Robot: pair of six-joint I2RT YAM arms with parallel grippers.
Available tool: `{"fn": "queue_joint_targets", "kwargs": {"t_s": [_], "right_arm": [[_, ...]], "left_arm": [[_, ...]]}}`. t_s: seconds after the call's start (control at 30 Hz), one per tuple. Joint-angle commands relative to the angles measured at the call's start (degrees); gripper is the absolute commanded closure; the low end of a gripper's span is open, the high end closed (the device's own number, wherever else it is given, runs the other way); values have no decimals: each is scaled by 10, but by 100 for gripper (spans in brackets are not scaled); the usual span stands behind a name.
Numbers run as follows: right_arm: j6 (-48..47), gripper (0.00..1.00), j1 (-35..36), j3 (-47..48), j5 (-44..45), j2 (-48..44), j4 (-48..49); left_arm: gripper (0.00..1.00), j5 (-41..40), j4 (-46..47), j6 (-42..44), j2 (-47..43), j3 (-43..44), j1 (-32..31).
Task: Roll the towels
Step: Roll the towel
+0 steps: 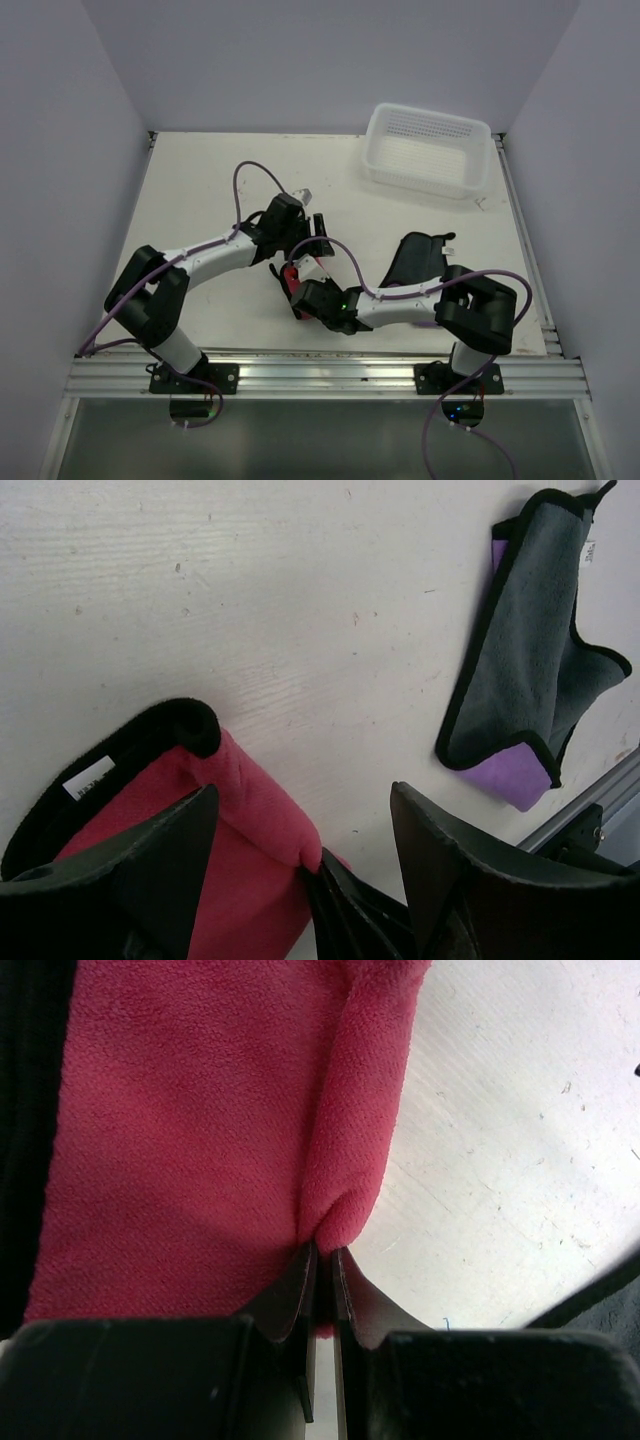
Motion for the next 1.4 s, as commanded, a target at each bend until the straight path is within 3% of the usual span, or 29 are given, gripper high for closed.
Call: {"fn": "queue_joint_targets", "kwargs": {"t_s": [0.0, 0.3, 1.13, 1.37], "right_arm": [[24, 100, -1, -20, -69, 2, 16], [33, 100, -2, -46, -63, -23, 51], [81, 100, -13, -74, -19, -54, 64], [85, 100, -14, -73, -26, -51, 67]], "left_arm": [[26, 29, 30, -37, -19, -20, -22], [25, 14, 91, -107, -53, -90, -15], [28, -19, 70, -94, -72, -124, -27], [28, -61, 38, -77, -68, -121, -37]]}}
